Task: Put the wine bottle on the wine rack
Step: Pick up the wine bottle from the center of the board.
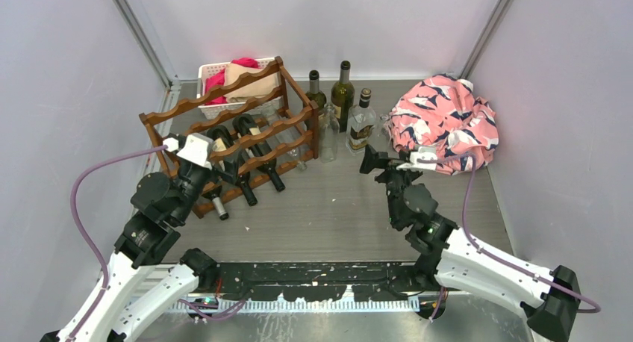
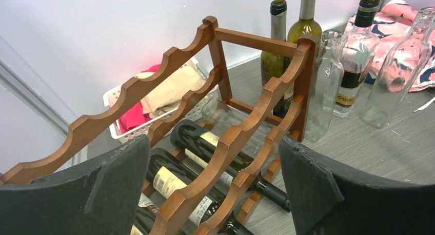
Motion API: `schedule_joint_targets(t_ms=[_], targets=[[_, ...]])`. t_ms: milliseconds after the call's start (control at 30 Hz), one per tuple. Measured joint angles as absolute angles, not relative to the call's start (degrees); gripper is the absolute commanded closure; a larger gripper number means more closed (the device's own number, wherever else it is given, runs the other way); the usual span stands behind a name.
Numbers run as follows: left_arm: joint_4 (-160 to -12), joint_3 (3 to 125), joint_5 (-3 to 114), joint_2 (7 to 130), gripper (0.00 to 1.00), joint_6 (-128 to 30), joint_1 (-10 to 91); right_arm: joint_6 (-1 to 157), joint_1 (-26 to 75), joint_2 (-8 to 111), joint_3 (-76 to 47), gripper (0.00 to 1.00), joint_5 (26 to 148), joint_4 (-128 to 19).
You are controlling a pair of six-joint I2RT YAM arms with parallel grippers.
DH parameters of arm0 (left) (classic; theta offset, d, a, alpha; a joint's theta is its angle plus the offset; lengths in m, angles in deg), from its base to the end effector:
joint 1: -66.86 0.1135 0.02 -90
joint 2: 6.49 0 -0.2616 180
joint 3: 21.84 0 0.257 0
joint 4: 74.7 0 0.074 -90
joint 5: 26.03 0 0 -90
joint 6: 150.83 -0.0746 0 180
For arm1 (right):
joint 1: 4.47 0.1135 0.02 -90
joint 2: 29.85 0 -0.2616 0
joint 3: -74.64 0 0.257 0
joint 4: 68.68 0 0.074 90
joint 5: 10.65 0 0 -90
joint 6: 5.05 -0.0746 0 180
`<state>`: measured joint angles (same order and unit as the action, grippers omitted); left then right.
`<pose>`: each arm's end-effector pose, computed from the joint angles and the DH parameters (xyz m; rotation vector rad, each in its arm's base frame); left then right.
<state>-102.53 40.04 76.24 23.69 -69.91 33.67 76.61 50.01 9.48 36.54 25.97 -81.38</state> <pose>0.1418 -0.0738 0.3900 0.3793 1.4588 -0.1772 0.1595 0.1204 0.2973 0.2159 1.4410 0.2587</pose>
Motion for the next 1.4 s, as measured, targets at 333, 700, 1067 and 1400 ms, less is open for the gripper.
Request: schedule_joint_targets(t_ms=[333,700,1067,1400], targets=[[-102.55,40.04,75.82,23.88,0.06,-69.91,33.67,68.37,33.71,17.44,28.93,0.00,37.31,-61.53],[-102.55,40.04,74.51,23.86,0.06,-69.87,33.69,63.81,17.97,27.23,22.46,0.00,57.25,-56.44],[-102.53,40.04,73.38,23.86,0.06,-69.84,34.00,64.50,14.52,37.83,16.32,0.00,64.59,-55.63],[-102.51,40.04,72.70,23.86,0.06,-69.78,34.00,67.22,13.44,45.87,13.52,0.15,68.33,-56.26]])
